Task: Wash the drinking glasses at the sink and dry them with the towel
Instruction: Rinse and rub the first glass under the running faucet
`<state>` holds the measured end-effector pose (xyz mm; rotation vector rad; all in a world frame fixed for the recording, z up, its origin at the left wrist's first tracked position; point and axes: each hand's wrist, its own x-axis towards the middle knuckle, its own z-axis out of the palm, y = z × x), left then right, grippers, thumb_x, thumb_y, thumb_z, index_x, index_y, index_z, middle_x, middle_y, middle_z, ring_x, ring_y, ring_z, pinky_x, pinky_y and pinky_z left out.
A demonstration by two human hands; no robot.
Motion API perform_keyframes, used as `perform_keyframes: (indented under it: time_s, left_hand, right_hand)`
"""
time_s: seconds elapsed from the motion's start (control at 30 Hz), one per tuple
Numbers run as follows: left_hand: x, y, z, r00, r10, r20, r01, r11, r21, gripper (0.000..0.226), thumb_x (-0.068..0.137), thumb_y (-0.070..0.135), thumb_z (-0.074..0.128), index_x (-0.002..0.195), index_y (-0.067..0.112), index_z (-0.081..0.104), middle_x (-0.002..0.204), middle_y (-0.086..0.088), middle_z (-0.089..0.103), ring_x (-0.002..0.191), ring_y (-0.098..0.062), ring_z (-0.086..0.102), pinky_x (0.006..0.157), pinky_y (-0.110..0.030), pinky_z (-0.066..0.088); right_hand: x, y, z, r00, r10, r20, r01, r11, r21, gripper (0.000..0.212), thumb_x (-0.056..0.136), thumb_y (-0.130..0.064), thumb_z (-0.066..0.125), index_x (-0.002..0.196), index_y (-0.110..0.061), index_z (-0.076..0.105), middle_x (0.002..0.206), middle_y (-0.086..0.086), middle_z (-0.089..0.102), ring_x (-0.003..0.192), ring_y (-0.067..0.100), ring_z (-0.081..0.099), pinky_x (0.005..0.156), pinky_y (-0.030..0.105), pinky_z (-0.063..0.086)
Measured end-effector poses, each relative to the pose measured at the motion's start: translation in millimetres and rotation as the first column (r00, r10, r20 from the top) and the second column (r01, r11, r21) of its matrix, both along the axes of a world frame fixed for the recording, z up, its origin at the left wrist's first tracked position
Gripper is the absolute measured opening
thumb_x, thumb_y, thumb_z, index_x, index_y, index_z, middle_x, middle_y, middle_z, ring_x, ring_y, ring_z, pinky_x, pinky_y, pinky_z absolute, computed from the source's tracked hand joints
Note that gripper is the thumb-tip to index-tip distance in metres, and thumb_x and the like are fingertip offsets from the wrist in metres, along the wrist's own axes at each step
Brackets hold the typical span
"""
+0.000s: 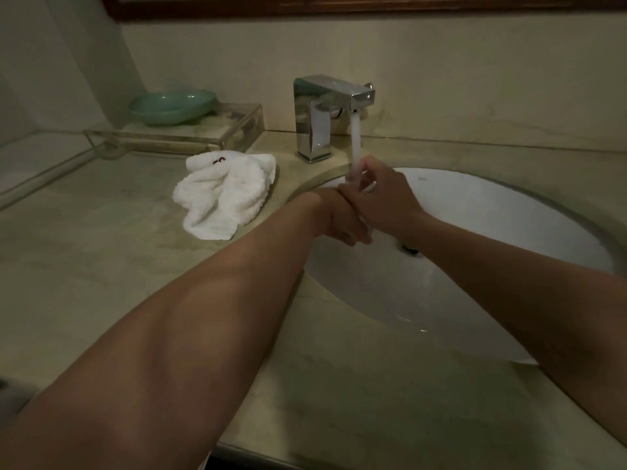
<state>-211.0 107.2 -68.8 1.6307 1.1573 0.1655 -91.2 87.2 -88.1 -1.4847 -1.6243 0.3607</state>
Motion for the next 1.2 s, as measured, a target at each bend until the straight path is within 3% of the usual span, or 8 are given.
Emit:
perform_keyframes:
  time_s: [0.1, 0.2, 0.37, 0.67, 0.83, 0.9, 1.0, 1.2]
  left_hand:
    - [-3, -1, 3, 0.977, 0.121, 0.176, -0.125, 0.992, 0.012, 0.031, 0.083, -0.020, 0.070, 0.103, 0.004, 0.068, 0.102, -0.014, 0.070, 0.106, -0.027, 0.067, 0.099, -0.048, 0.057]
    - [-2, 2, 1, 0.960, 0.163, 0.228, -0.169, 0.985, 0.008, 0.053, 0.081, -0.021, 0.071, 0.129, -0.001, 0.062, 0.125, -0.021, 0.068, 0.119, -0.035, 0.066, 0.099, -0.054, 0.056]
    - [4, 4, 0, 0.976, 0.171, 0.131, -0.173, 0.985, 0.004, 0.025, 0.083, -0.015, 0.074, 0.089, 0.009, 0.069, 0.096, -0.010, 0.070, 0.104, -0.024, 0.069, 0.095, -0.049, 0.059]
    - [3, 7, -1, 0.986, 0.140, 0.089, -0.141, 0.990, 0.011, 0.019, 0.090, -0.002, 0.073, 0.084, 0.015, 0.066, 0.081, -0.002, 0.067, 0.082, -0.012, 0.066, 0.096, -0.039, 0.057]
    - [1, 10, 3, 0.978, 0.138, 0.155, -0.155, 0.982, 0.104, 0.021, 0.094, 0.003, 0.071, 0.084, 0.019, 0.063, 0.071, 0.002, 0.066, 0.070, -0.012, 0.065, 0.072, -0.032, 0.060]
    - [1, 11, 3, 0.974, 0.144, 0.176, -0.164, 0.981, 0.106, 0.015, 0.094, 0.004, 0.071, 0.089, 0.016, 0.065, 0.075, -0.001, 0.067, 0.075, -0.017, 0.066, 0.070, -0.033, 0.059]
    - [2, 11, 2, 0.945, 0.231, 0.232, -0.255, 0.964, 0.079, 0.014, 0.095, 0.007, 0.070, 0.103, 0.018, 0.067, 0.085, -0.001, 0.070, 0.083, -0.014, 0.068, 0.088, -0.040, 0.060]
    - [4, 12, 3, 0.923, 0.284, 0.258, -0.309, 0.949, 0.061, 0.012, 0.092, 0.002, 0.072, 0.096, 0.011, 0.067, 0.089, -0.007, 0.069, 0.090, -0.020, 0.067, 0.093, -0.041, 0.058]
  right_hand:
    - [4, 7, 7, 0.991, -0.116, -0.061, 0.119, 0.992, 0.036, 0.015, 0.082, -0.035, 0.069, 0.088, -0.026, 0.059, 0.080, -0.009, 0.065, 0.079, 0.017, 0.062, 0.074, 0.036, 0.053]
    - [9, 12, 9, 0.967, -0.193, -0.166, 0.202, 0.979, 0.034, 0.028, 0.081, -0.033, 0.074, 0.103, -0.021, 0.061, 0.079, -0.011, 0.061, 0.077, 0.013, 0.060, 0.071, 0.028, 0.049]
    - [4, 12, 6, 0.984, -0.112, -0.136, 0.119, 0.992, 0.044, 0.052, 0.076, -0.031, 0.084, 0.114, -0.016, 0.053, 0.072, -0.012, 0.060, 0.064, -0.005, 0.057, 0.057, 0.007, 0.042]
    - [3, 15, 10, 0.989, -0.087, -0.119, 0.088, 0.996, 0.001, 0.060, 0.074, -0.039, 0.086, 0.118, -0.019, 0.051, 0.084, -0.009, 0.066, 0.075, 0.000, 0.064, 0.067, 0.015, 0.049]
    - [1, 14, 11, 0.983, -0.045, -0.176, 0.049, 0.999, 0.018, 0.067, 0.079, -0.046, 0.082, 0.128, -0.012, 0.051, 0.099, -0.008, 0.062, 0.085, -0.002, 0.060, 0.066, 0.005, 0.045]
    - [3, 15, 7, 0.982, 0.004, -0.186, -0.002, 1.000, 0.014, 0.068, 0.081, -0.052, 0.077, 0.130, -0.012, 0.051, 0.114, -0.002, 0.062, 0.100, 0.010, 0.064, 0.083, 0.011, 0.051]
    - [4, 15, 2, 0.968, 0.003, -0.251, -0.015, 0.999, -0.043, 0.075, 0.080, -0.065, 0.068, 0.136, -0.018, 0.050, 0.131, 0.001, 0.060, 0.117, 0.017, 0.060, 0.101, 0.040, 0.052]
    - [1, 15, 5, 0.923, -0.005, -0.384, -0.030, 0.996, -0.086, 0.081, 0.087, -0.056, 0.069, 0.150, -0.016, 0.040, 0.146, 0.005, 0.052, 0.128, 0.018, 0.055, 0.105, 0.046, 0.051]
